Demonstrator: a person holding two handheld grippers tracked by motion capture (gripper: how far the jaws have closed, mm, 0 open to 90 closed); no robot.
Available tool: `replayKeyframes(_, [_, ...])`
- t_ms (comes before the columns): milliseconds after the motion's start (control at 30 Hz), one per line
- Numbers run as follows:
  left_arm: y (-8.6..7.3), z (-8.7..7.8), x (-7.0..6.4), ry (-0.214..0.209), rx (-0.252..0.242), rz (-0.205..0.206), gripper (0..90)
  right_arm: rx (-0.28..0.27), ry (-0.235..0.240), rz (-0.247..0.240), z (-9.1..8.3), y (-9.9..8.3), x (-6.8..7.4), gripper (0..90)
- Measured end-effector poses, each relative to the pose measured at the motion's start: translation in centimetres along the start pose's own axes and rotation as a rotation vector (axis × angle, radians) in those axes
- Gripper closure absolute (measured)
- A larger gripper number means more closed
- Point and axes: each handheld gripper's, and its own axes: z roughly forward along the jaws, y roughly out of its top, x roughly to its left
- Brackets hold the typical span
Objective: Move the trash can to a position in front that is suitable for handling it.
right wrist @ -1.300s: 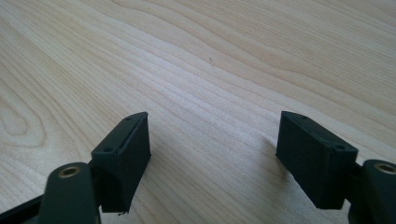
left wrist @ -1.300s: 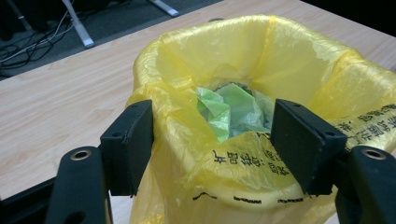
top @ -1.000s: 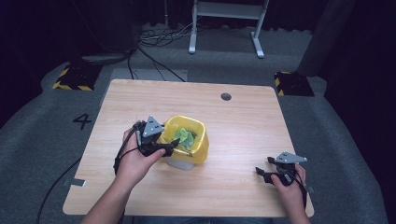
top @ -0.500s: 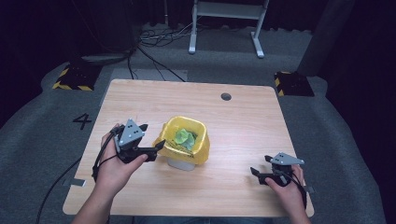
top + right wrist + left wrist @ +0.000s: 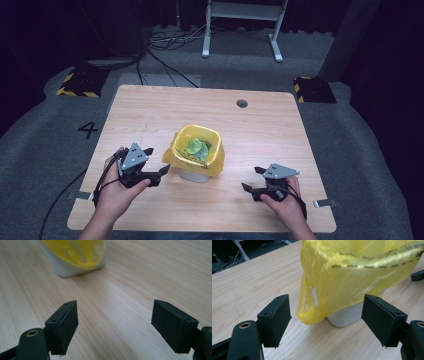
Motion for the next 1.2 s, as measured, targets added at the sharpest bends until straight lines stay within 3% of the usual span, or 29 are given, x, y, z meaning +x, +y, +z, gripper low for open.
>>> replayKeyframes(100, [-0.6,0.5,-0.1,-0.015,0.007,0.003,23.3,-0.013,0.021,-0.035,0.9,1.2,0.7,21.3])
replayKeyframes(233, [-1.3,1.2,0.0,-0.028,0.03,0.008,23.4,-0.023,0.04,-0.04,1.9,2.2,1.4,22.1])
replayKeyframes(367, [-2.0,2.6,0.4,-0.01,0.033,0.018,26.6,-0.034,0.073,-0.059,2.7,3.3,2.4,22.4])
replayKeyframes(533, [-2.3,3.7,0.8,-0.039,0.022,0.02,37.5,-0.053,0.105,-0.088,4.1,4.3,3.4,23.2])
replayKeyframes(667, [-2.3,4.4,0.6,-0.059,0.02,0.048,46.1,-0.09,0.143,-0.089,4.9,5.0,4.0,26.3])
replayKeyframes(733, [-2.3,4.7,0.2,-0.076,0.025,0.064,52.2,-0.108,0.153,-0.105,5.2,5.4,4.4,38.5])
replayKeyframes(800, [-2.2,5.0,0.0,-0.076,0.039,0.081,56.1,-0.11,0.13,-0.132,5.2,5.6,4.6,47.3])
replayKeyframes(867, [-2.3,5.2,-0.3,-0.075,0.052,0.104,60.4,-0.111,0.131,-0.176,4.9,5.6,4.6,66.8])
replayKeyframes(900, [-2.4,5.2,-0.4,-0.075,0.051,0.106,63.1,-0.111,0.138,-0.18,4.6,5.5,4.5,71.1])
replayKeyframes(933, [-2.4,5.3,-0.5,-0.076,0.05,0.114,68.5,-0.114,0.146,-0.192,4.1,5.3,4.3,85.1])
replayKeyframes(1200, [-2.0,5.4,-1.5,-0.083,0.054,0.156,79.8,-0.139,0.107,-0.18,1.8,4.5,3.5,89.0])
